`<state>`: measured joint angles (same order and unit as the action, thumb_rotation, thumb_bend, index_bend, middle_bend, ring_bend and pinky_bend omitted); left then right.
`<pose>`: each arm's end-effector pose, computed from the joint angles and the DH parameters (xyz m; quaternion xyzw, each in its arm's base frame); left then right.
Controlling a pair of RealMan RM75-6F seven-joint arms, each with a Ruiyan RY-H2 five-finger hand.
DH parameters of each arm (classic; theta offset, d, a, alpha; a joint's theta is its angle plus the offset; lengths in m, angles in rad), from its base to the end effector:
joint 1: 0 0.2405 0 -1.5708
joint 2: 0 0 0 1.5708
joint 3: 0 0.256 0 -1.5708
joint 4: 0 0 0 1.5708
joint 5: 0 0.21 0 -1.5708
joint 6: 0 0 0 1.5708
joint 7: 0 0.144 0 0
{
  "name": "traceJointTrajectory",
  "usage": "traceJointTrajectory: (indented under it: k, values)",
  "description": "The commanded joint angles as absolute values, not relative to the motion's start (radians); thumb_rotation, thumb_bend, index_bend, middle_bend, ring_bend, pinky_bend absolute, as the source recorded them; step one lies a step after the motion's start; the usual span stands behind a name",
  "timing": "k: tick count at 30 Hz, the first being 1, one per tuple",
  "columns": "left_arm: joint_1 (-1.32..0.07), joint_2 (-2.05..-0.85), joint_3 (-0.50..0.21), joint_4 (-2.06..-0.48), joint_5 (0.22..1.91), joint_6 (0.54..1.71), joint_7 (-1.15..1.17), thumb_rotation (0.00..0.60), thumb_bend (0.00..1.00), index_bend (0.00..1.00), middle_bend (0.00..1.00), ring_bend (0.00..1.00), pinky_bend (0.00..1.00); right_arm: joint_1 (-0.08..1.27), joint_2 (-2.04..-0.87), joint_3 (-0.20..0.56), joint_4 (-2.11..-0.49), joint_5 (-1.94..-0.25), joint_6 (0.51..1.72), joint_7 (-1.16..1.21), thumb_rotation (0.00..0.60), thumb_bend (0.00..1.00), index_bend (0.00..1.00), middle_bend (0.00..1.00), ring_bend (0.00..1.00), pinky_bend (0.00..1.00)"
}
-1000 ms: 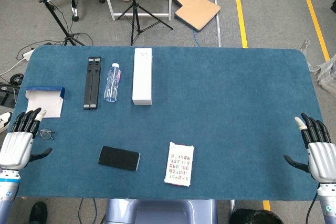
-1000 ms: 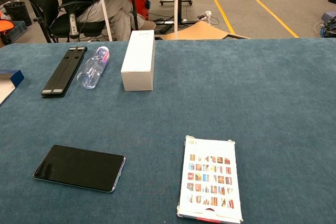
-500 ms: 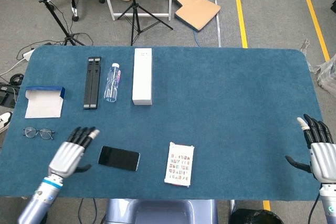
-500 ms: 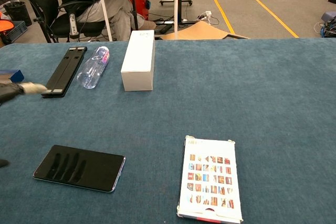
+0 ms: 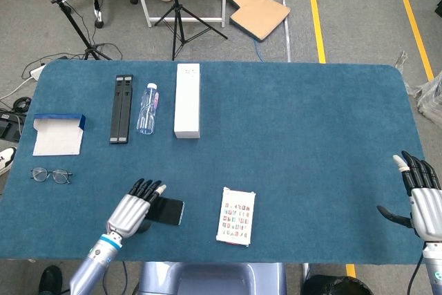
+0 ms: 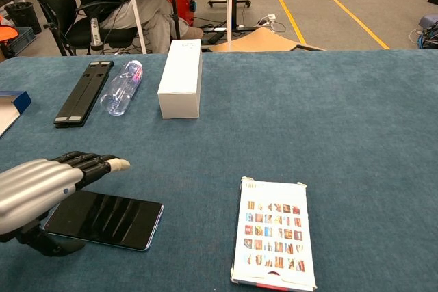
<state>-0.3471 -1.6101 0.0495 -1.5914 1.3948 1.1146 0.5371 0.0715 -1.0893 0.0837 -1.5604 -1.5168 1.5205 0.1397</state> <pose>-0.2075 0.1958 -0.0498 -0.7791 -0.3730 -0.3029 0.4026 -0.3181 -0.1845 0.1826 0.5703 -0.3836 0.4285 0.5865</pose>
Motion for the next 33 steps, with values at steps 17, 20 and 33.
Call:
traceJointTrajectory:
  k: [17, 20, 33]
  values:
    - [-0.372, -1.669, 0.039, -1.517, 1.356, 1.078, 0.535, 0.6, 0.28, 0.0, 0.0, 0.0, 0.0, 0.074, -1.089, 0.083, -1.558, -1.515, 1.512, 0.144, 0.6, 0.0, 0.01, 0.0, 0.0, 0.0]
    - [-0.376, -1.674, 0.04, -1.51, 1.35, 1.071, 0.538, 0.6, 0.29, 0.0, 0.0, 0.0, 0.0, 0.074, -1.09, 0.083, -1.558, -1.513, 1.51, 0.142, 0.6, 0.0, 0.01, 0.0, 0.0, 0.0]
    - [-0.368, -1.649, 0.089, -1.494, 1.399, 1.087, 0.521, 0.6, 0.62, 0.1, 0.06, 0.09, 0.09, 0.076, -1.09, 0.082, -1.558, -1.513, 1.506, 0.149, 0.6, 0.0, 0.01, 0.0, 0.0, 0.0]
